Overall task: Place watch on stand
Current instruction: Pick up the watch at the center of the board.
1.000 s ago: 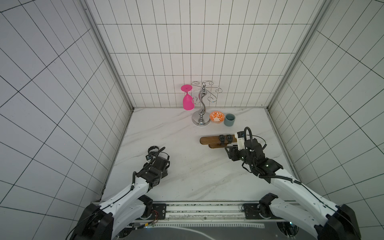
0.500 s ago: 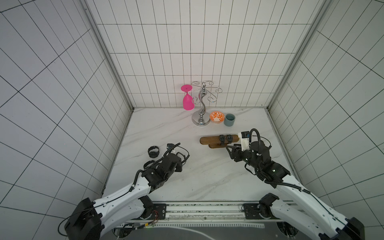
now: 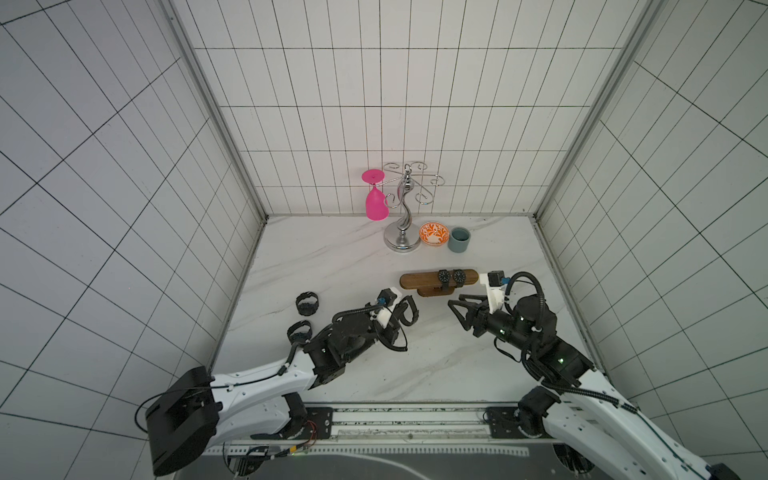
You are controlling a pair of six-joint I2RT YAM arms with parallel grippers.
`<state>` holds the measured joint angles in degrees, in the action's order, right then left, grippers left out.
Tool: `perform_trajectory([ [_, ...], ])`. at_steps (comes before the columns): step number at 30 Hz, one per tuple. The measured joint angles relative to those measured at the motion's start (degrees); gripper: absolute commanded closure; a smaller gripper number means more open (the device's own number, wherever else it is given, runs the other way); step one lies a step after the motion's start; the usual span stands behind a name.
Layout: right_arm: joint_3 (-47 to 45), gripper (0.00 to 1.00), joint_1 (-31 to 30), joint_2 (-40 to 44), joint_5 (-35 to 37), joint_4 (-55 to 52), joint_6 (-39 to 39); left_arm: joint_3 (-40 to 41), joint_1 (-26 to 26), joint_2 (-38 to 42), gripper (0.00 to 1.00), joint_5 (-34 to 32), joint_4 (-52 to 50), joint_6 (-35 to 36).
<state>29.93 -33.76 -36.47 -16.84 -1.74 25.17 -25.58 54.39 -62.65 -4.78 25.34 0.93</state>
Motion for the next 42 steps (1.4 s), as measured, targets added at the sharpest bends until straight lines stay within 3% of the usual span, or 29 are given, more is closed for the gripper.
perform_trajectory([
  [8,-0.1,0.47,-4.1,0.2,-3.2,3.8,0.7,-1.7,0.2,-4.1,0.97,9.2,7.6,11.0],
  [20,-0.1,0.48,-11.1,-4.9,-1.1,4.6,0.3,-4.3,1.0,-7.8,0.97,11.8,8.4,15.6],
  [25,-0.1,0.58,-12.7,-6.2,0.7,4.6,-0.3,-4.3,1.6,-8.4,0.97,11.8,8.0,16.8],
  [31,-0.1,0.80,-13.3,-7.2,1.4,4.6,-1.0,-4.3,1.7,-8.7,0.95,11.1,7.8,17.4],
  [37,-0.1,0.94,-13.6,-7.3,1.0,4.7,-1.5,-4.3,1.8,-9.0,0.91,10.2,7.4,16.9],
  [42,-0.1,0.98,-13.7,-7.3,1.0,4.7,-1.9,-4.4,1.8,-9.2,0.68,9.1,7.3,15.2],
])
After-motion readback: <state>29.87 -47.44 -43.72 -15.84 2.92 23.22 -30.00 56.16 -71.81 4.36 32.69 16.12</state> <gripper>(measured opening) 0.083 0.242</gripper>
